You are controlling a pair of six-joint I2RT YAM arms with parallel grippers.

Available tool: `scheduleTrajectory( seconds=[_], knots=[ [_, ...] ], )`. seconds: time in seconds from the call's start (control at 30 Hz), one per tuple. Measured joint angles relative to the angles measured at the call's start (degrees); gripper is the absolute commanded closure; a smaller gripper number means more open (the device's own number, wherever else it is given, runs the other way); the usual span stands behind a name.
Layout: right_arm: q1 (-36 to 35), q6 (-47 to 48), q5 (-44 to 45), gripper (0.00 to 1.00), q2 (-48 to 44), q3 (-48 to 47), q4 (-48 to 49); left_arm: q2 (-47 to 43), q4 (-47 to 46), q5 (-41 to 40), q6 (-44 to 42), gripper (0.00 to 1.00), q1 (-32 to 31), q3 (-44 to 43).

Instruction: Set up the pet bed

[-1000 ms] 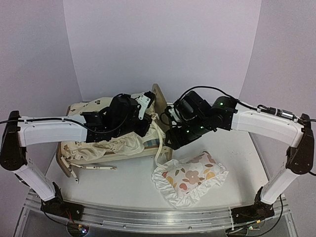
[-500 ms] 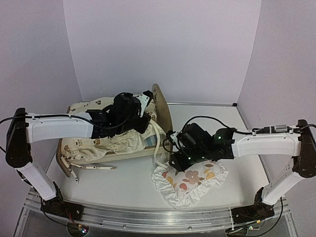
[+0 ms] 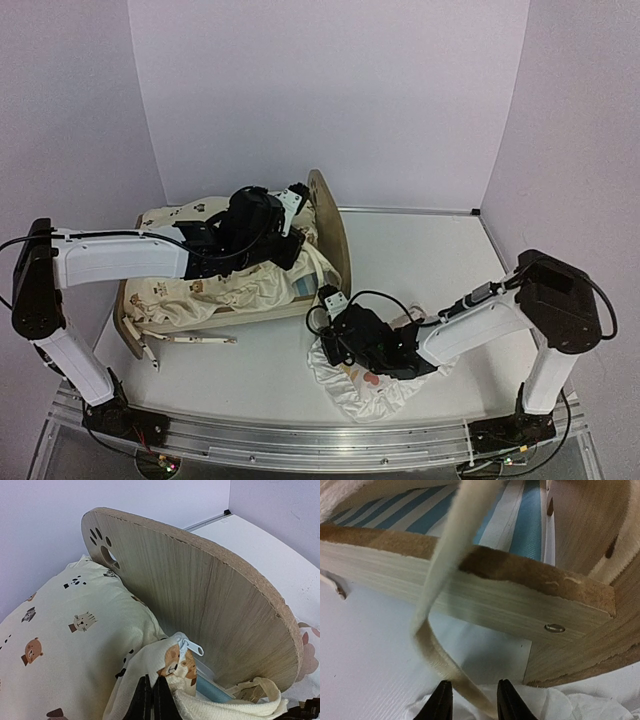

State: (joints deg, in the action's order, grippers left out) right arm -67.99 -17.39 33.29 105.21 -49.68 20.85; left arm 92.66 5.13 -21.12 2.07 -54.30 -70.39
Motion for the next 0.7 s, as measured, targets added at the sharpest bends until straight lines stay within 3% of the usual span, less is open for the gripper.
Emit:
scheduleTrajectory(
  seconds=[0.13,0.2,0.27,0.43,0.7],
  knots=[
    [-0.19,1.83,4.98,0.7,3.03,2.49,10.46,-0.02,0.32,0.1,0.0,1.0,0.02,0.0],
    [-0.19,2.48,5.96,0.57,3.15,3.83,13.74,-0.02,0.57,0.1,0.0,1.0,0.07,0.0],
    [-0.18,2.75,4.84,0.51,2.92,4.97,16.02,-0.02,0.8,0.11,0.09,1.0,0.2,0.0],
    [-0.2,3.0,0.03,0.77,-0.81,9.14,16.84,-0.02,1.05,0.25,1.03,1.0,0.91,0.0],
    [-0.19,5.28,2.99,0.85,0.92,6.23,17.65,-0.42,1.09,1.47,1.66,1.0,1.07,0.02]
  ],
)
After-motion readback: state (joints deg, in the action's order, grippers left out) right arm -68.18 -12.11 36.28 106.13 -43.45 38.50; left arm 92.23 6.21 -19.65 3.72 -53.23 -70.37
